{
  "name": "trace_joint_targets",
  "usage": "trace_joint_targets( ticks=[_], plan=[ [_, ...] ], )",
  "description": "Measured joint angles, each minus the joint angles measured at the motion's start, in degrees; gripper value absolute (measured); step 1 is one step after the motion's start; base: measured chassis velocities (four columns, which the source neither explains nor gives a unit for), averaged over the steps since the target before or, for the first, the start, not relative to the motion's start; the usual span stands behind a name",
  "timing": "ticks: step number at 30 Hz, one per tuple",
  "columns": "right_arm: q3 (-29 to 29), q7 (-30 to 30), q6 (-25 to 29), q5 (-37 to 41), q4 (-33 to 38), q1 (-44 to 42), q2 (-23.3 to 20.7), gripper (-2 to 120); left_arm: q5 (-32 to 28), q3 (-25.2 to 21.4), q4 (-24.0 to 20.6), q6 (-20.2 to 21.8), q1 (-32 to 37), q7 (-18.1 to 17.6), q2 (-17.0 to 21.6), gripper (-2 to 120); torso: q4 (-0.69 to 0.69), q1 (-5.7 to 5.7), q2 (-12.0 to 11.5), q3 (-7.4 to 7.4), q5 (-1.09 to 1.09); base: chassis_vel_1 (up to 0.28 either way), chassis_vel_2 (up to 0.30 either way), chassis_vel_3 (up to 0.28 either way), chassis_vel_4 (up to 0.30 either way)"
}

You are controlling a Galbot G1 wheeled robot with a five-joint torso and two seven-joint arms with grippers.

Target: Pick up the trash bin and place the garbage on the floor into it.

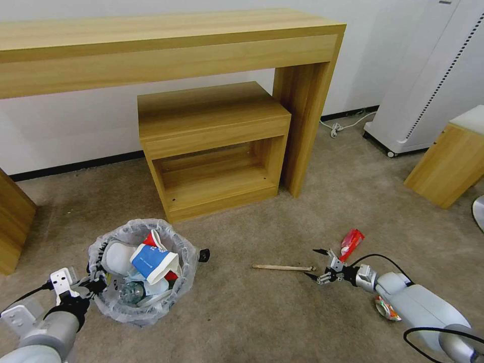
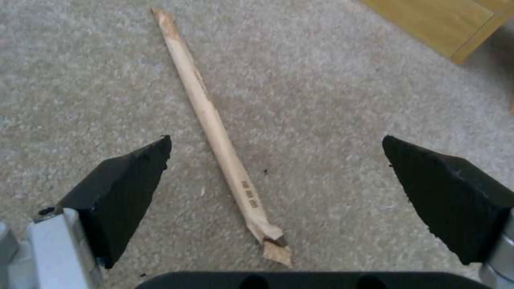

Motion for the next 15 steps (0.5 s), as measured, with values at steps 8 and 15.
trace_joint_targets(
  ticks=[8, 15],
  plan=[
    [0.41, -0.01, 0.2, -1.1, -1.55, 0.1, 1.52, 100, -0.17, -0.01, -0.07, -0.01, 0.07, -0.06, 0.12, 1, 0.0, 0.0, 0.0, 0.0, 0.01, 0.0, 0.0, 0.0, 0.0],
    [0.72, 0.07, 0.29, -1.84, -2.98, 0.32, 2.85, 100, -0.29, -0.34, -0.11, -0.05, 0.54, -0.08, -0.05, 1, 0.01, 0.0, 0.0, 0.0, 0.0, 0.0, 0.0, 0.0, 0.0]
  ],
)
